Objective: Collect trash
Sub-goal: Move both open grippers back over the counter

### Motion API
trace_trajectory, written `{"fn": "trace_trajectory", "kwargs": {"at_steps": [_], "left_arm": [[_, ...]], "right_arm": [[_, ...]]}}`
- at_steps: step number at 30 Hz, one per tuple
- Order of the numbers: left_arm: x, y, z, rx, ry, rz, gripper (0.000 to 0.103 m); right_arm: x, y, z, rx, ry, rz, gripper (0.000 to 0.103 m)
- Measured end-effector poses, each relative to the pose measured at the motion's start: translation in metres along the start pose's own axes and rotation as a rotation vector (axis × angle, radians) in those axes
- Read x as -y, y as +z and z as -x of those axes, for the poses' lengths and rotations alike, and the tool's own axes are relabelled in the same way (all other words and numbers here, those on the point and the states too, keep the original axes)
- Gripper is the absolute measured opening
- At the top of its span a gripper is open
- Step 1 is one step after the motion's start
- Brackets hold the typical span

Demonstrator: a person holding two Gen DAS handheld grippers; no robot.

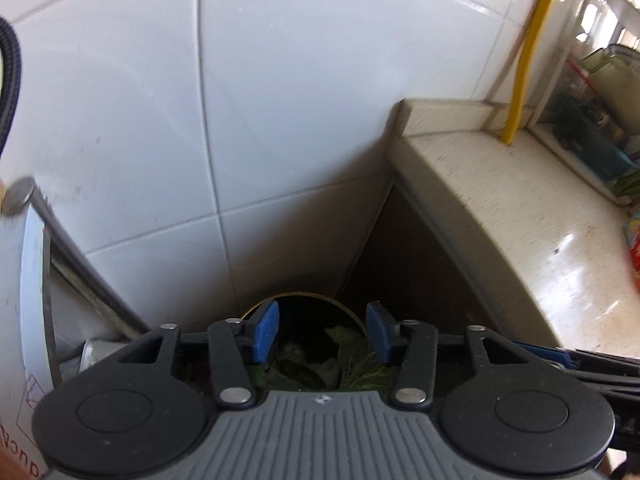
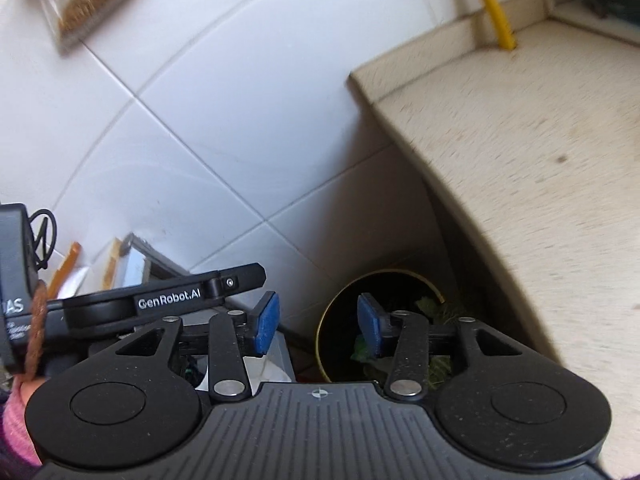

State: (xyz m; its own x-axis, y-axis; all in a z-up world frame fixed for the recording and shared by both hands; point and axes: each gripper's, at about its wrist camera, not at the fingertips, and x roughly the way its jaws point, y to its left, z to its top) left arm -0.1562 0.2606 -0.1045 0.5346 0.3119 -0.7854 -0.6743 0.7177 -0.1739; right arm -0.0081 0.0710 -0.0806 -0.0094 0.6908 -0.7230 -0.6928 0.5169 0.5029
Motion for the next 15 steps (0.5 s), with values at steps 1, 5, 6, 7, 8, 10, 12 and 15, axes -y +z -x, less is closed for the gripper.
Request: {"fn": "trace_trajectory", "kwargs": {"at_steps": [1,5,6,7,8,10,12,15], "left_arm": [[0.003,0.001,0.003,0.010,-0.012,-0.006,0.049],[0.022,0.006,0.010,0.026,-0.037,-0.050,0.049],[0.028,0.007,0.011,0.029,-0.047,-0.059,0.049],[0.033,0.008,0.012,0.032,-0.059,-0.067,0.049],[0.039,0.009,0.013,0.034,-0.072,-0.077,0.049],[0.051,0.010,0.016,0.038,-0.095,-0.100,0.050],[0.064,0.012,0.018,0.040,-0.118,-0.123,0.050],[0.083,0.013,0.019,0.039,-0.158,-0.149,0.050]], "right_arm": [[0.002,0.000,0.008,0.015,-0.005,-0.002,0.053],[0.015,0.000,0.040,0.069,-0.033,-0.030,0.058],[0.019,0.000,0.047,0.083,-0.042,-0.037,0.058],[0.022,0.000,0.055,0.098,-0.054,-0.043,0.058],[0.026,-0.001,0.063,0.112,-0.066,-0.049,0.058],[0.037,-0.001,0.078,0.139,-0.089,-0.068,0.062],[0.049,-0.002,0.094,0.162,-0.119,-0.087,0.062],[0.067,-0.006,0.112,0.189,-0.168,-0.126,0.062]]}}
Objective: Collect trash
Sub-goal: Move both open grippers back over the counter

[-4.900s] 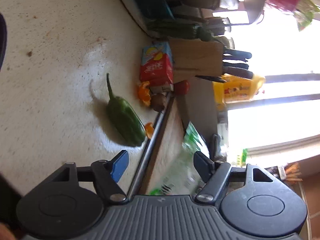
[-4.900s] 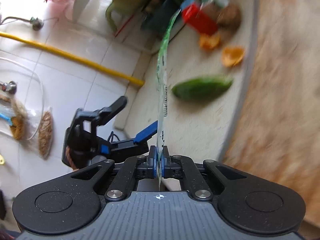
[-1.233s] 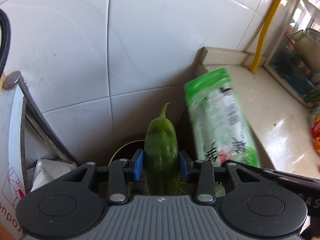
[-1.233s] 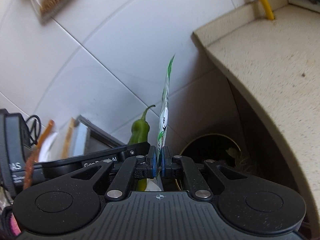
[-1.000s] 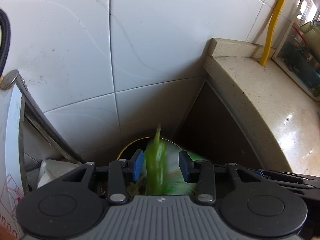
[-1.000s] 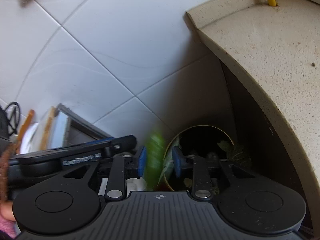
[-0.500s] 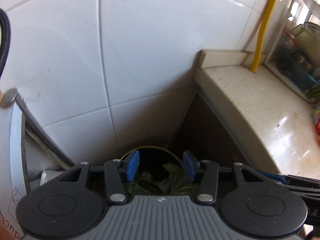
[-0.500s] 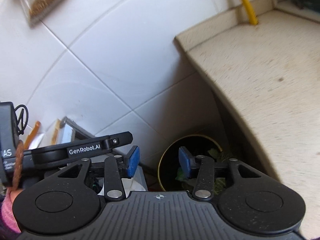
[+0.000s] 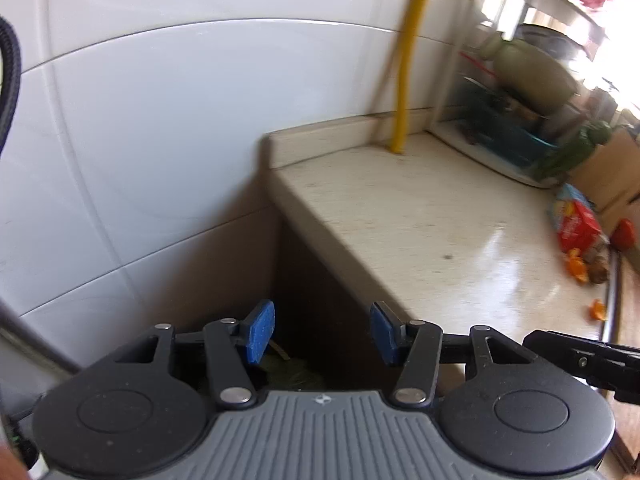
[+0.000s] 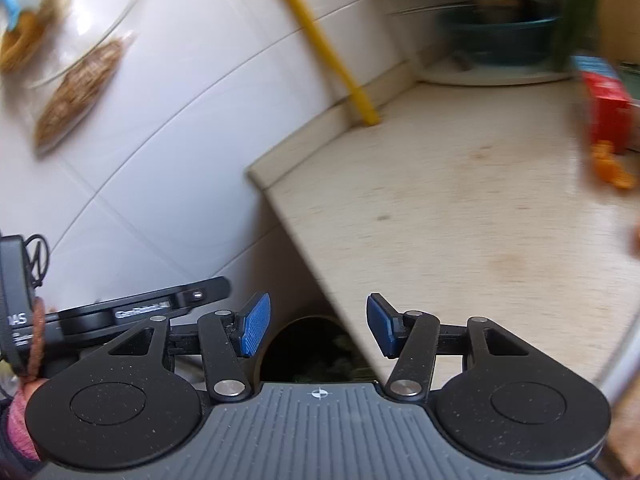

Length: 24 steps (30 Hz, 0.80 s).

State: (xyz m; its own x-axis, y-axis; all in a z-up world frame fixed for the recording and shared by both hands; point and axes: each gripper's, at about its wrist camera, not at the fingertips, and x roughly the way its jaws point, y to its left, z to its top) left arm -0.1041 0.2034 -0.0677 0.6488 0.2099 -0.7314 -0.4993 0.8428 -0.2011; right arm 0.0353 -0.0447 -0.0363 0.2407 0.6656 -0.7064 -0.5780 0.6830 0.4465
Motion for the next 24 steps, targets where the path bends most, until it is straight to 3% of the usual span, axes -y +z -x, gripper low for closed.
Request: {"fn": "trace_trajectory", "kwargs": {"at_steps": [14,24], "left_arm": [[0.100,0.011,-0.031,-0.053,-0.149,-0.148,0.051],[0.157,0.024,-0.060,-0.085,-0.236,-0.209,0.055]], "right_arm": [[0.097,0.010,0.055,0.124,-0.232,-0.155,0.067],[0.156,0.030,0.061,0.130,-0.353,-0.176,0.071]]}}
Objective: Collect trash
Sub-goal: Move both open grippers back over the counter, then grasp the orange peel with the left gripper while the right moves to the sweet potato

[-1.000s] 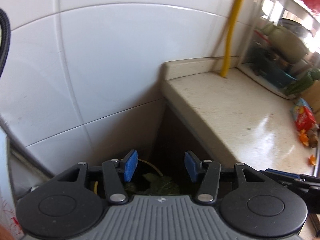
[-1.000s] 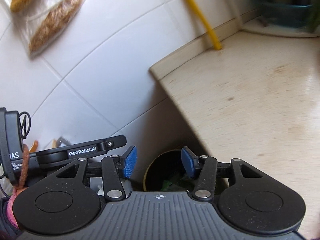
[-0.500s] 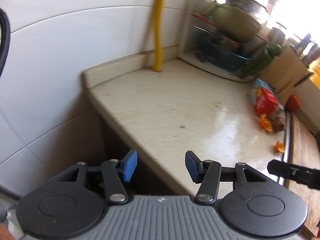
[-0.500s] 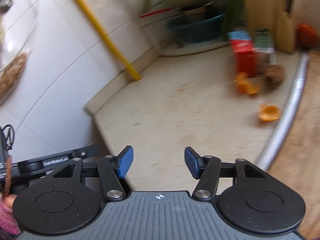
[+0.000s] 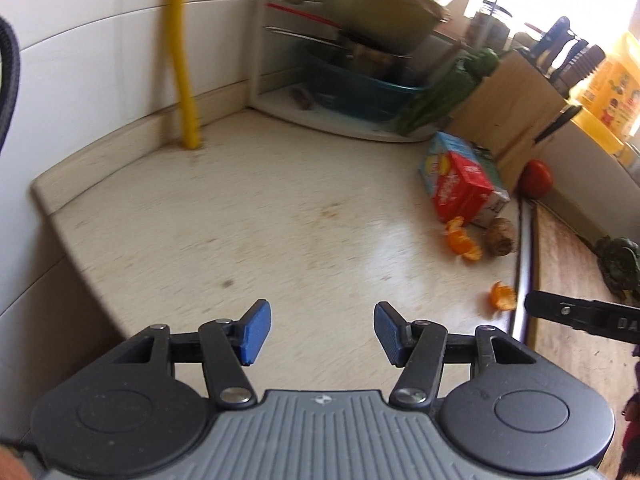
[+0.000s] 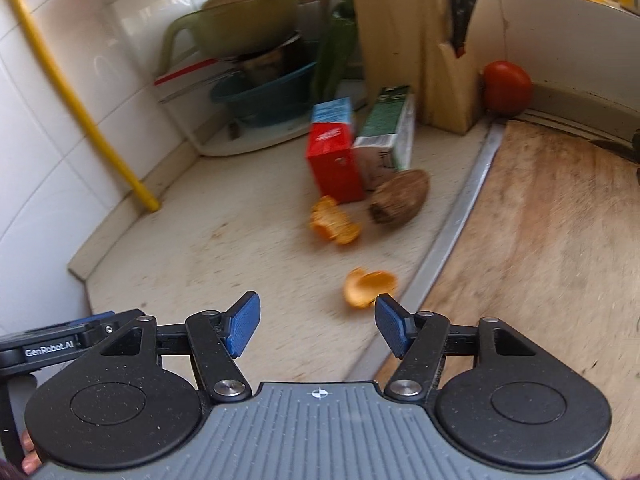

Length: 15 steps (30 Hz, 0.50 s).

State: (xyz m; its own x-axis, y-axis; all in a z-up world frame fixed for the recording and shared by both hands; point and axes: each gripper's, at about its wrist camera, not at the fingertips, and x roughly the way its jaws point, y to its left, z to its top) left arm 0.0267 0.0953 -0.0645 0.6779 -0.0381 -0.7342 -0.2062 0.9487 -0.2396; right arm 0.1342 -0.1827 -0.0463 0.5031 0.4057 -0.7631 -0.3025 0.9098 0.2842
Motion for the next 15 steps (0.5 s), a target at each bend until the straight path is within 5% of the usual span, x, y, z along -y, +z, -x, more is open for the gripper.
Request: {"fn": "trace_trajectory", "kwargs": {"at_steps": [15], "left_arm": [[0.071,0.066,-0.071,-0.035,-0.122,-0.039,0.056]], "right_arm": [[0.052,0.074,-0.041,0.026,-0.008,-0.079,0.072]]}}
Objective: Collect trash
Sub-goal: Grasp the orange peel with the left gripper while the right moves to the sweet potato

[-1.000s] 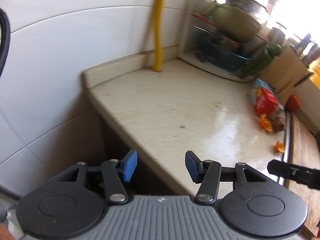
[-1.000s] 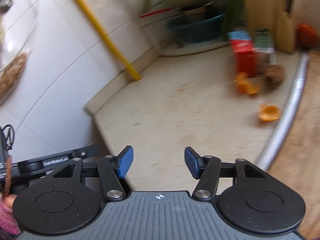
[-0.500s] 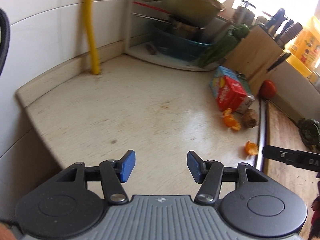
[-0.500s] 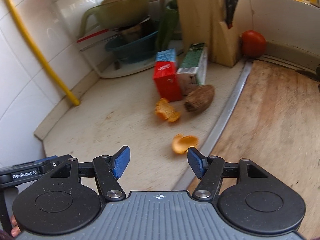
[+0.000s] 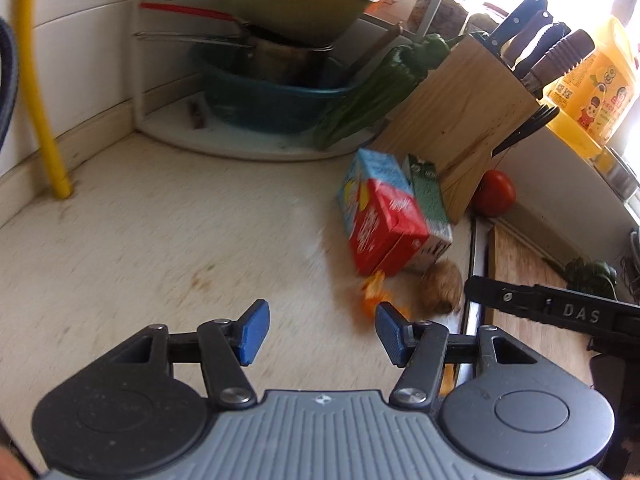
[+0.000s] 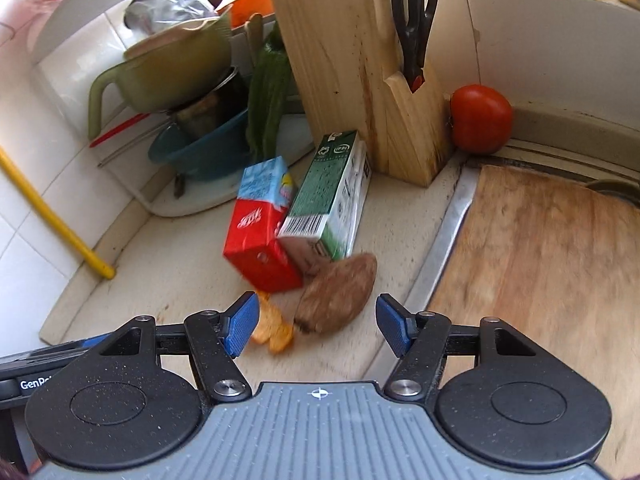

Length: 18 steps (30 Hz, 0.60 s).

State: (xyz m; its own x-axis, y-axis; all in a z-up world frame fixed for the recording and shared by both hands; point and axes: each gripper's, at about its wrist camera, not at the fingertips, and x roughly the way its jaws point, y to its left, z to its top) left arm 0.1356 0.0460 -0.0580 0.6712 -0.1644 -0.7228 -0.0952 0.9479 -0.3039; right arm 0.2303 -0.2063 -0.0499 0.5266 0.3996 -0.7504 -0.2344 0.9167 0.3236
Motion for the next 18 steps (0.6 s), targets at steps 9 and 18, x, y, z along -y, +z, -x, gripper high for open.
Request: {"fn": "trace_trajectory", "kwargs": {"at_steps": [9,18], "left_arm": [[0.021,0.014,-0.041,-0.064,-0.048,-0.030,0.056],[0.033,0.011,-0.077,-0.124,-0.094,-0.108,0.045]], "right_arm": [[0.014,0.016,-0.029,-0.039,0.032,-0.014,0.073],[0.021,0.017,-0.041,-0.080,0.064,-0.041,0.072]]}}
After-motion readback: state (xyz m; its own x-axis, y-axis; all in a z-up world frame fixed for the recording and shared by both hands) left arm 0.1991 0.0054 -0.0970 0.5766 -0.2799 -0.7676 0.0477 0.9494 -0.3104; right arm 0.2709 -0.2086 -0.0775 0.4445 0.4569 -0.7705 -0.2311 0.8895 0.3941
